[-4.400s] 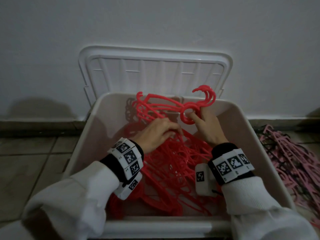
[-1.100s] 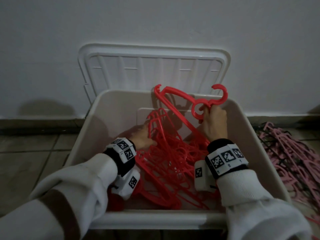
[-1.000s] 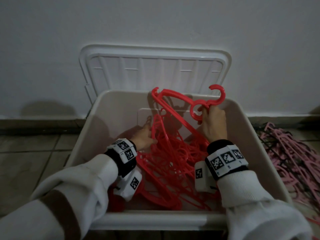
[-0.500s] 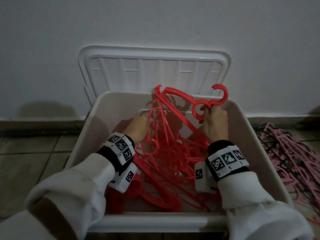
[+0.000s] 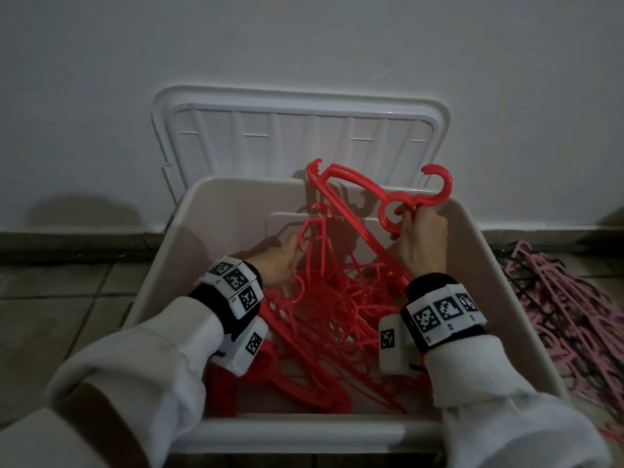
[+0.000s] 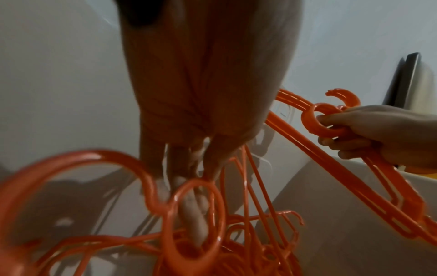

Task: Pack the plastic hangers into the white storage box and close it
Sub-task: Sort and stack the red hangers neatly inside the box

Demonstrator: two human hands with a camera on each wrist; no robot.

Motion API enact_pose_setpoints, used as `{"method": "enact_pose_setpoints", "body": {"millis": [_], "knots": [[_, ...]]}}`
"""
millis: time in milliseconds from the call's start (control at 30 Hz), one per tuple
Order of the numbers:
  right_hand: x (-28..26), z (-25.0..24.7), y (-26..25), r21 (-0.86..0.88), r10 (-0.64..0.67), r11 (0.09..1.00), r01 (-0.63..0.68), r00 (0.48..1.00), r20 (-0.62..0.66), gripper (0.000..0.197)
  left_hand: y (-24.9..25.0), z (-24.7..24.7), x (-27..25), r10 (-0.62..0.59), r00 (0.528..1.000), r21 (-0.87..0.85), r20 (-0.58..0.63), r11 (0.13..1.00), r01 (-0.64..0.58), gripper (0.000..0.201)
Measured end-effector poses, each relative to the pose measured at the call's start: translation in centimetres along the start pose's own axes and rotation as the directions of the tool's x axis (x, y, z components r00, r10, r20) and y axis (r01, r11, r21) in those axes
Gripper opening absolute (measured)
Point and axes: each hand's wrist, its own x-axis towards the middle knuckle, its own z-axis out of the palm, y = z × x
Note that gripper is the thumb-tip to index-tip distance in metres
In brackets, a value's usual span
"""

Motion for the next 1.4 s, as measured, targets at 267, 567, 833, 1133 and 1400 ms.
{"method": "enact_pose_setpoints", "body": {"millis": [267,567,833,1133,1400], "knots": [[0.2,0.3,0.6,0.036,0.017,0.999,-0.015,0.999,-0.049,0.031,0.4,-0.5,0.1,-0.029,0.993,-0.277,-0.111,0.961,-0.003,0.035],[0.4,-0.3,0.3,0.101,0.103,0.991,-0.087,0.981,-0.166,0.031,1.4,-1.1,-0.6,0.068,0.959,-0.223,-0.275,0.966,-0.132,0.028],[0.7,0.6,0.8,0.071,0.075,0.995,-0.066,0.987,-0.142,0.033,1.0,-1.1,-0.7,0.022,0.986,-0.125,-0.165,0.991,-0.043,0.024],[0.7,0.6,0.9,0.069,0.054,0.997,-0.045,0.989,-0.135,0.032,1.1,-1.6,-0.7,-0.009,0.960,-0.021,-0.278,1.000,0.003,0.044],[0.7,0.6,0.9,0.069,0.065,0.996,-0.056,0.988,-0.141,0.029,1.8,-0.9,-0.7,0.110,0.959,-0.203,-0.261,0.965,-0.166,0.025]]}}
